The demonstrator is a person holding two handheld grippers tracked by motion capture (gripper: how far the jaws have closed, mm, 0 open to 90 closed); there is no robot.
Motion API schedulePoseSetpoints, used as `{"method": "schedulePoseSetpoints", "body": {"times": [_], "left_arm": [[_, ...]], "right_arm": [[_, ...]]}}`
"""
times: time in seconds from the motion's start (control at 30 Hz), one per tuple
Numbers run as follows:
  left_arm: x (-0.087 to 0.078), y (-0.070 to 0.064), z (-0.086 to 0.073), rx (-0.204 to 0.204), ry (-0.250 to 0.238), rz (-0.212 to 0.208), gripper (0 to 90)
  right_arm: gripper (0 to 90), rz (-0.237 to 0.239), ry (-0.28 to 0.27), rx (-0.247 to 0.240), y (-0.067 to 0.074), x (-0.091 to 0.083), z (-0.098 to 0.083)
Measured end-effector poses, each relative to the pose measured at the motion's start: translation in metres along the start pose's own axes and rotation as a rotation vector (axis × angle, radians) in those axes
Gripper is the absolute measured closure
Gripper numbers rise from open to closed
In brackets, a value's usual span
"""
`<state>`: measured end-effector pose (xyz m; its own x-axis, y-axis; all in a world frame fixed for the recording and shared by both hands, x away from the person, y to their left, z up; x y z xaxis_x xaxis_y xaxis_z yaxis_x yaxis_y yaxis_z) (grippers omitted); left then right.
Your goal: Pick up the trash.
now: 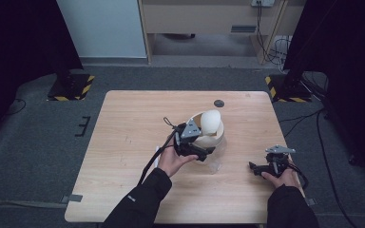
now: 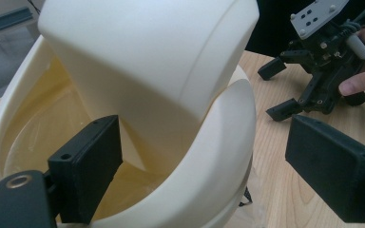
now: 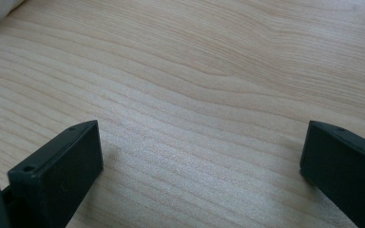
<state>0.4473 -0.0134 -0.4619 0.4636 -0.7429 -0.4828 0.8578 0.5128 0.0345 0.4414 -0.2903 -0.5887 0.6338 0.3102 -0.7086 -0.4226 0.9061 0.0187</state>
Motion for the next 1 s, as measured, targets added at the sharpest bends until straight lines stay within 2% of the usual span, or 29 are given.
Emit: {"method": "schedulePoseSetpoints", "body": {"times": [0.2, 0.33, 0.4, 0.5, 0.53, 0.63, 0.67, 0.73, 0.9, 1.0], "left_arm": [[-0.009, 0.000, 0.002, 0.011, -0.013, 0.011, 12.9], [-0.031, 0.006, -0.001, 0.017, -0.019, 0.039, 13.0], [-0.037, 0.008, -0.002, 0.012, -0.024, 0.048, 13.2], [-0.060, 0.016, -0.008, -0.006, -0.034, 0.081, 13.4], [-0.060, 0.016, -0.008, -0.006, -0.034, 0.081, 13.6], [-0.077, 0.021, -0.017, -0.023, -0.027, 0.108, 14.0], [-0.088, 0.025, -0.026, -0.040, -0.014, 0.125, 14.2], [-0.098, 0.029, -0.036, -0.066, -0.002, 0.152, 15.1], [-0.116, 0.035, -0.068, -0.117, 0.040, 0.207, 16.4], [-0.121, 0.036, -0.083, -0.140, 0.062, 0.222, 16.6]], "right_arm": [[0.7, 0.000, 0.000, 0.000, 0.000, 0.000, 0.000], [0.7, 0.000, 0.000, 0.000, 0.000, 0.000, 0.000], [0.7, 0.000, 0.000, 0.000, 0.000, 0.000, 0.000], [0.7, 0.000, 0.000, 0.000, 0.000, 0.000, 0.000], [0.7, 0.000, 0.000, 0.000, 0.000, 0.000, 0.000], [0.7, -0.001, 0.001, 0.000, 0.000, 0.000, 0.000], [0.7, -0.002, 0.001, -0.001, 0.000, 0.000, 0.000], [0.7, 0.000, 0.001, 0.000, 0.000, 0.000, 0.000], [0.7, -0.002, 0.000, 0.000, 0.000, 0.000, 0.000], [0.7, -0.002, 0.000, -0.002, 0.000, 0.000, 0.000]]}}
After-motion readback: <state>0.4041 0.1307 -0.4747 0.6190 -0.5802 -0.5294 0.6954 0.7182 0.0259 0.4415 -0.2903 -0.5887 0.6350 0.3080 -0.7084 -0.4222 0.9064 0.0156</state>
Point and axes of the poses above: each handheld gripper's, and its own axes: x roughly forward along the jaws, z roughly out of its top, y roughly to its left, the point moved 7 cm from there along x, roughly forward along the jaws, and after that the axes turned 1 degree about z, right-handed, at the moved point
